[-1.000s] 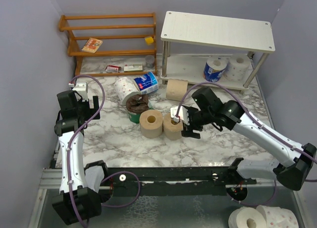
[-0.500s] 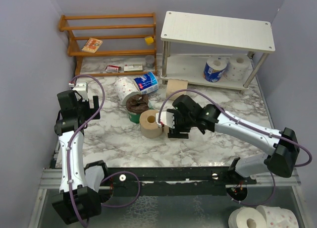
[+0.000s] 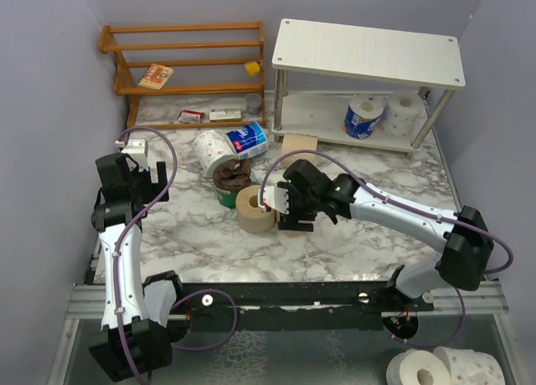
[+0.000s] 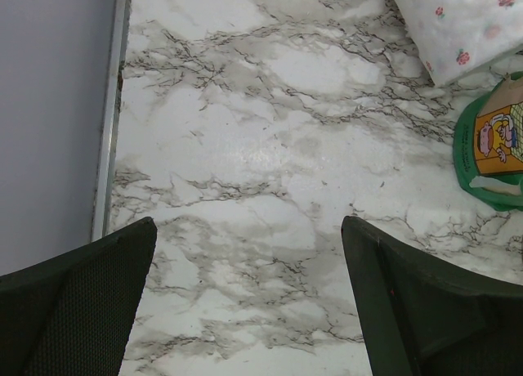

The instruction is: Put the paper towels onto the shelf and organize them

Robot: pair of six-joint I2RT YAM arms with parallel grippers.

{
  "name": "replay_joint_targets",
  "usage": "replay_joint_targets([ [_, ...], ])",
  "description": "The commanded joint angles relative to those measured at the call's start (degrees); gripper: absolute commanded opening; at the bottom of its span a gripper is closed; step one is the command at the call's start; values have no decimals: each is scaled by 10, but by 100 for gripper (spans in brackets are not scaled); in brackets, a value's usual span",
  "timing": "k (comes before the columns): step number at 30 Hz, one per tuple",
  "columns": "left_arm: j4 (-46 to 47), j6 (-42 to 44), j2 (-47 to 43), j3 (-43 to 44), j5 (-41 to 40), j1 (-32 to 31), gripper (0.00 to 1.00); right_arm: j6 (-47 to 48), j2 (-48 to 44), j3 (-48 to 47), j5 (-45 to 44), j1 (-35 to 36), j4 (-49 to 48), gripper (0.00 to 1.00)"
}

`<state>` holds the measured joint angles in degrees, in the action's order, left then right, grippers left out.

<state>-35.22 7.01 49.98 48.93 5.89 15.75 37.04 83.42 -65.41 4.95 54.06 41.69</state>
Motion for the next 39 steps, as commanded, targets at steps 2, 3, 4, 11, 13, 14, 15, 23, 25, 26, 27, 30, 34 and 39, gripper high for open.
replay_joint_targets([
  [2,8,-1,-16,-5,0,4,99,-13,17,1,-1,5,-9,73],
  [3,9,-1,-17,-5,0,4,99,-14,19,3,0,5,-7,73],
  [4,8,-1,-17,-5,0,4,99,-14,22,5,-2,5,-6,73],
  [11,8,-2,-13,-5,-4,4,99,-11,42,14,-27,5,-16,44],
  [13,8,-3,-14,-5,-6,4,99,-12,52,15,-42,5,-17,28],
  [14,8,-2,-13,-5,-7,4,99,-12,55,17,-48,5,-17,21],
  [15,8,-3,-14,-5,-7,4,99,-12,55,19,-51,5,-18,13],
  [23,8,-3,-10,-5,-9,4,99,17,5,-19,-86,5,35,1],
  [25,8,-5,-8,-4,-10,4,99,45,-35,-26,-97,5,43,1],
  [26,8,-4,-8,-4,-12,4,99,60,-44,-36,-90,-6,57,1],
  [27,8,-5,-11,-5,-12,5,99,69,-47,-48,-81,-31,67,1],
  [30,9,-5,-13,-5,-10,6,99,121,-88,-43,-73,-99,49,1],
  [34,8,-4,-2,-4,-9,6,99,160,-146,-60,-47,-154,29,1],
  [39,8,-5,-2,-4,-10,6,99,196,-145,-144,-53,-232,11,1],
])
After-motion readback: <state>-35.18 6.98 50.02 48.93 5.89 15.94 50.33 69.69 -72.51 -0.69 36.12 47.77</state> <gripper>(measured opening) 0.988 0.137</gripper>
